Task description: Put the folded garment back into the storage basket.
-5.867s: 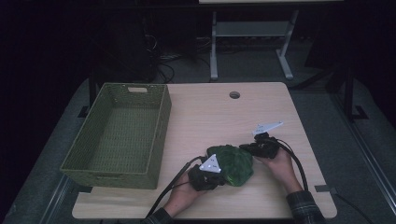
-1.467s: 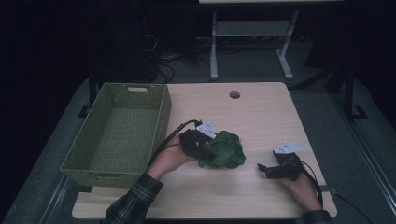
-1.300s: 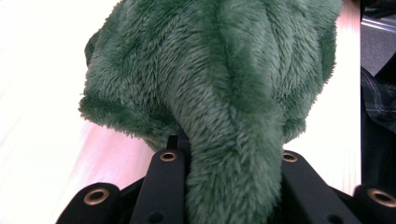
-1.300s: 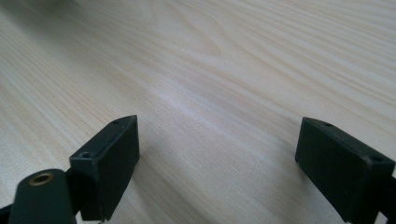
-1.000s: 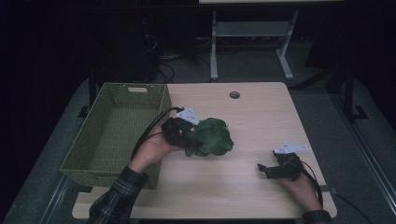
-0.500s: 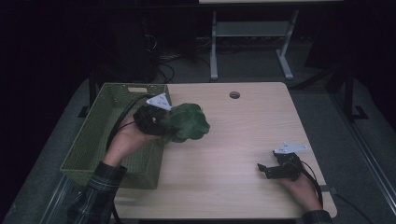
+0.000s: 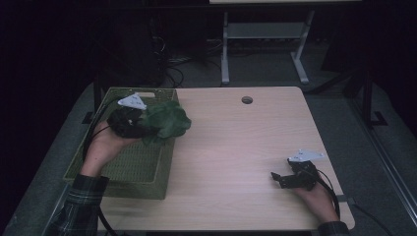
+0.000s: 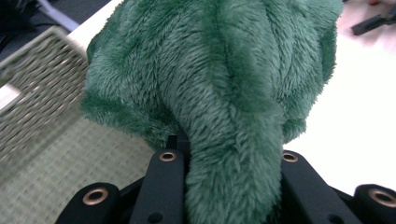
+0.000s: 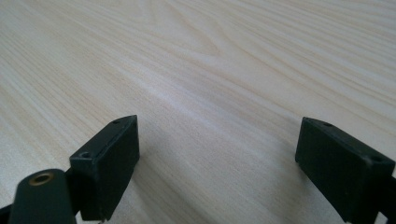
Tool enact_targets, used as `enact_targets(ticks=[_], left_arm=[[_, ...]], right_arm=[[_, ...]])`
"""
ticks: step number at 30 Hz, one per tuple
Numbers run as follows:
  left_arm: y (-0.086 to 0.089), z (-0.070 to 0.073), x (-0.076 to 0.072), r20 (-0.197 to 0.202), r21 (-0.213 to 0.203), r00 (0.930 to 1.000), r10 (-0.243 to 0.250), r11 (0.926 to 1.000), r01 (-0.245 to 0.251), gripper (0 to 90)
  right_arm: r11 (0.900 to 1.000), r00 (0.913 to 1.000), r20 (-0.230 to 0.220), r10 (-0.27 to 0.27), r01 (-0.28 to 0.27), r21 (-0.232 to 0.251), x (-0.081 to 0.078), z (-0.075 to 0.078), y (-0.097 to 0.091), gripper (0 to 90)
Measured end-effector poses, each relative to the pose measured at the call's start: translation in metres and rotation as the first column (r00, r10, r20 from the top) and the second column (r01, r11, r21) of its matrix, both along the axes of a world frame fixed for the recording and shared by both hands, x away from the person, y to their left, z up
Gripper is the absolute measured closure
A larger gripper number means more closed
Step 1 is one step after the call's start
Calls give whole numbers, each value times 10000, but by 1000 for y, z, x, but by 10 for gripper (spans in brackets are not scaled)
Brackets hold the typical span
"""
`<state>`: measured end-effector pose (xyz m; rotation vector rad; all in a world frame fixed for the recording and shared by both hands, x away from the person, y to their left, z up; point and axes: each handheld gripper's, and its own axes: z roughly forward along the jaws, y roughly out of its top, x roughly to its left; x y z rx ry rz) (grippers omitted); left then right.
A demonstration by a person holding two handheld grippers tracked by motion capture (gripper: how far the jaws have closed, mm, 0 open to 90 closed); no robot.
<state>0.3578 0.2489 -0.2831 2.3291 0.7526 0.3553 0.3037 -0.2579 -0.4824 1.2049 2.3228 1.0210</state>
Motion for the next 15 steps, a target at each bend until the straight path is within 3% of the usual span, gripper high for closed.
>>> enact_targets(ticks=[8,12,15], left_arm=[[30,-4,1,61,64,9933,1152,9933,-1152,736],[40,-9,3,68,283,9865,1635,9861,-1637,736],[51,-19,5,-27,483,9742,2257,9731,-2253,736]], right_arm=[[10000,10000,4,-2,2,-3,0,0,0,132],[10000,10000,7,-22,22,-5,0,0,0,132],[10000,10000,8,-19,19,-6,0,0,0,132]])
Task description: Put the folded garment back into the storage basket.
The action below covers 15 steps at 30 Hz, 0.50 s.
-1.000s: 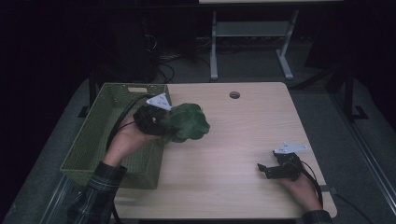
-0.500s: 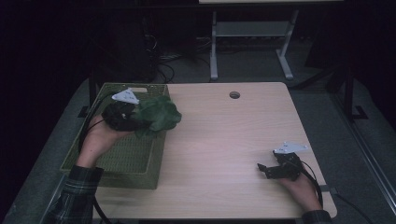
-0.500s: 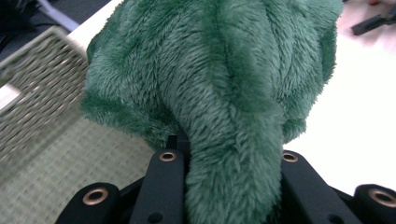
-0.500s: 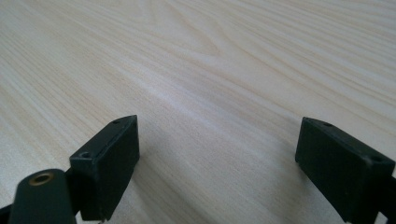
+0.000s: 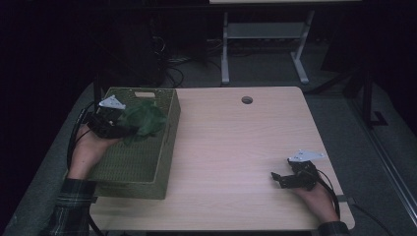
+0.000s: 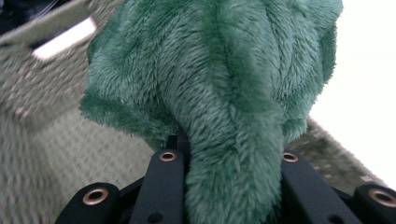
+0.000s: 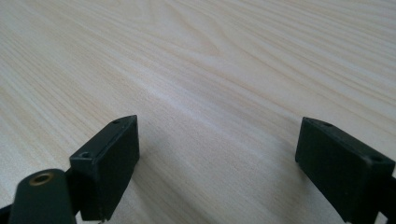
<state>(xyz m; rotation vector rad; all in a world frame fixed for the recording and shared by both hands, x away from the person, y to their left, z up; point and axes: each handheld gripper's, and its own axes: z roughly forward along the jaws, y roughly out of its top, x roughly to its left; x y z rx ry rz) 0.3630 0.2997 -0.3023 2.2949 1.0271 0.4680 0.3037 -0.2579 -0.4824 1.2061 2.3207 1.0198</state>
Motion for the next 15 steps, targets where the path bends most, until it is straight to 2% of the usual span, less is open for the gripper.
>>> enact_targets(ticks=[2,4,5,12,13,15], left_arm=[[4,-7,2,-31,238,9996,264,9994,-264,737],[6,-11,3,-105,229,9993,351,9991,-348,736],[10,-20,5,-339,108,9983,478,9988,-474,736],[20,-48,12,-668,194,9936,915,9957,-904,734],[20,-48,12,-668,194,9936,915,9957,-904,734],[23,-59,15,-846,228,9909,1047,9944,-1032,734]], right_arm=[[10000,10000,-2,-3,3,1,0,0,0,132],[10000,10000,-1,-3,3,1,0,0,0,132],[10000,10000,-2,-3,3,1,0,0,0,132],[10000,10000,-15,-18,18,5,0,0,0,132],[10000,10000,-15,-18,18,5,0,0,0,132],[10000,10000,-11,-16,16,0,0,0,0,132]])
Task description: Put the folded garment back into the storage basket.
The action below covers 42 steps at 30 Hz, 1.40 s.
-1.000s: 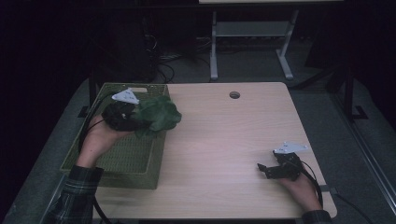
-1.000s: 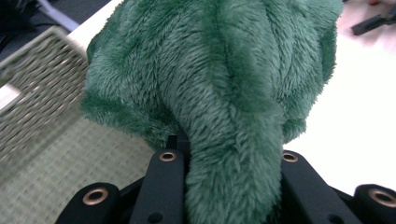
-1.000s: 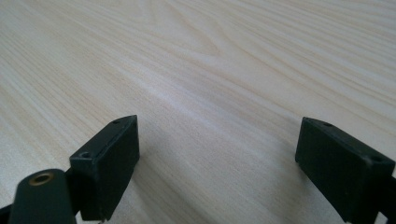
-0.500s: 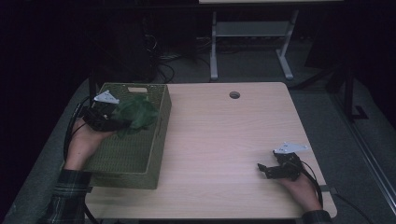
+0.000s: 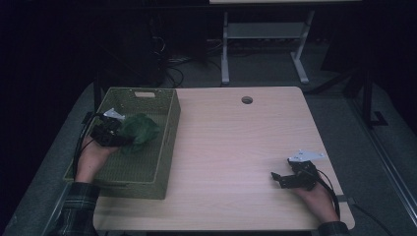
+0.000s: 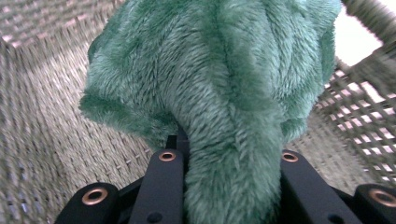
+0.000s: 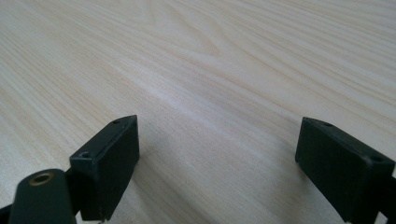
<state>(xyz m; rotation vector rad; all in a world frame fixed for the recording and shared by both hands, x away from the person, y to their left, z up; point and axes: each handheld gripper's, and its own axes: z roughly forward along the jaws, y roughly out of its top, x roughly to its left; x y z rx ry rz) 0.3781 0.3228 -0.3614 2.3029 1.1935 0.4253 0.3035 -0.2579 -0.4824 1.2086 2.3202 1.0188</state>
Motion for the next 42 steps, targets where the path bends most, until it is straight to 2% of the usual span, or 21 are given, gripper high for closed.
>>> enact_targets(ticks=[7,9,13,15,19,21,25,26,27,28,30,36,42], left_arm=[[2,-19,5,-338,18,9994,95,10000,-95,733],[2,-21,6,-358,19,9993,110,9999,-110,731],[1,-36,9,-742,-9,9972,108,9999,-109,721],[1,-38,9,-837,-13,9964,135,9999,-137,705],[1,-38,10,-933,-24,9955,148,9999,-151,651],[1,-39,10,-933,-47,9955,186,9998,-191,560],[2,-39,10,-798,-143,9967,136,9998,-147,392],[1,-38,9,-720,-60,9973,145,9999,-149,392],[1,-37,9,-542,35,9984,143,9999,-141,308],[1,-36,8,-494,-5,9986,190,9998,-191,277],[3,-31,7,-243,-212,9994,246,9995,-251,248],[3,-18,4,177,-538,9996,212,9983,-203,219],[-2,-12,3,241,-723,9996,160,9973,-142,201]], right_arm=[[10000,10000,-6,-17,17,1,0,0,0,132],[10000,10000,-4,-19,19,1,0,0,0,132],[10000,10000,-2,-25,25,-15,0,0,0,132],[10000,10000,-2,-25,25,-16,0,0,0,132],[10000,10000,0,-24,24,-16,0,0,0,132],[10000,10000,-1,-25,25,-16,0,0,0,132],[10000,10000,1,-24,24,-17,0,0,0,132],[10000,10000,3,-39,39,-22,0,0,0,132],[10000,10000,14,-37,37,-26,0,0,0,132],[10000,10000,14,-37,37,-27,0,0,0,132],[10000,10000,14,-38,38,-26,0,0,0,132],[10000,10000,15,-35,35,-28,0,0,0,132],[10000,10000,14,-69,69,-25,-1,0,0,132]])
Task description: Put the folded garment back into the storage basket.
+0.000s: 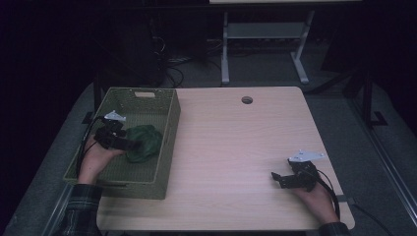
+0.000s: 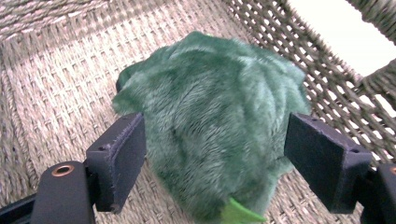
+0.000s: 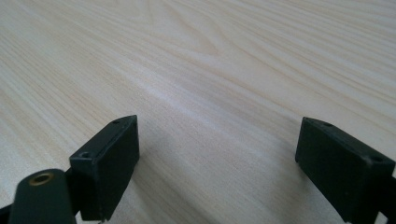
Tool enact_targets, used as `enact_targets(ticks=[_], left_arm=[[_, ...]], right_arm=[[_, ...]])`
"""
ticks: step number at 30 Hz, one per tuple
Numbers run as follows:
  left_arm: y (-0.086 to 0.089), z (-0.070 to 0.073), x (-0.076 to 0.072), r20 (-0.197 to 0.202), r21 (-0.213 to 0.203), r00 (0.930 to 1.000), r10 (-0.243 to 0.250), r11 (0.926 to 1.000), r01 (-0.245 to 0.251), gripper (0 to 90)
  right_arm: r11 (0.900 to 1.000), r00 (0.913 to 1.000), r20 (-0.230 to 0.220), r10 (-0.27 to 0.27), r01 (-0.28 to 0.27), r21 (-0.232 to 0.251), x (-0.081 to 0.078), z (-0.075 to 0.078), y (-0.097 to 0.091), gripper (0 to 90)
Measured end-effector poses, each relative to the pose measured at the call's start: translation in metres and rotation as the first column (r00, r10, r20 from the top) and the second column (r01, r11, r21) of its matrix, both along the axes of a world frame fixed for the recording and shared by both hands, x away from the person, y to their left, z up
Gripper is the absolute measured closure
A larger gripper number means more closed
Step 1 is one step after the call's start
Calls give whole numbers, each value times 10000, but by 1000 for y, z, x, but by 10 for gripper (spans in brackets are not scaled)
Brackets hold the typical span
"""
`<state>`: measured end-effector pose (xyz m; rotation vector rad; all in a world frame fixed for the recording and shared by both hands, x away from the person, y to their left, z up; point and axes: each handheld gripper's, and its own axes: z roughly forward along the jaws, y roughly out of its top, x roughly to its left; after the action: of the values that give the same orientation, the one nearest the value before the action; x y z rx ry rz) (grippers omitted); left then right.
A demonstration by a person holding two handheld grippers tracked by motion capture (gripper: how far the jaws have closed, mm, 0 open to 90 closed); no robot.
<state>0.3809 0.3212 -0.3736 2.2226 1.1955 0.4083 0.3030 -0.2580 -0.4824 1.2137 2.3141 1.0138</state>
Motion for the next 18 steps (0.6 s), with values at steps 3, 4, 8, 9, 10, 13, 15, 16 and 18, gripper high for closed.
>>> enact_targets(ticks=[3,4,8,9,10,13,15,16,18], left_arm=[[-3,3,-1,67,-104,10000,-67,9999,68,190],[-4,5,-2,156,-195,9998,-114,9997,117,190],[-10,13,-6,421,-480,9989,-199,9986,219,190],[-10,13,-6,421,-480,9989,-199,9986,219,191],[-14,16,-7,460,-570,9984,-319,9978,345,190],[-22,22,-10,568,-782,9970,-521,9953,565,191],[-28,25,-11,696,-916,9952,-686,9930,748,191],[-31,27,-12,750,-1005,9945,-725,9917,799,191],[-38,30,-13,857,-1085,9917,-959,9885,1050,191]], right_arm=[[10000,10000,4,-8,8,-6,0,0,0,132],[10000,10000,1,-13,13,-3,0,0,0,132],[10000,10000,-1,-10,10,2,0,0,0,132],[10000,10000,-2,-12,12,2,0,0,0,132],[10000,10000,0,-11,11,0,0,0,0,132],[10000,10000,2,-18,18,-1,0,0,0,132],[10000,10000,2,-37,37,0,0,0,0,132],[10000,10000,-4,-37,37,1,0,0,0,132],[10000,10000,-7,-39,39,6,0,0,0,132]])
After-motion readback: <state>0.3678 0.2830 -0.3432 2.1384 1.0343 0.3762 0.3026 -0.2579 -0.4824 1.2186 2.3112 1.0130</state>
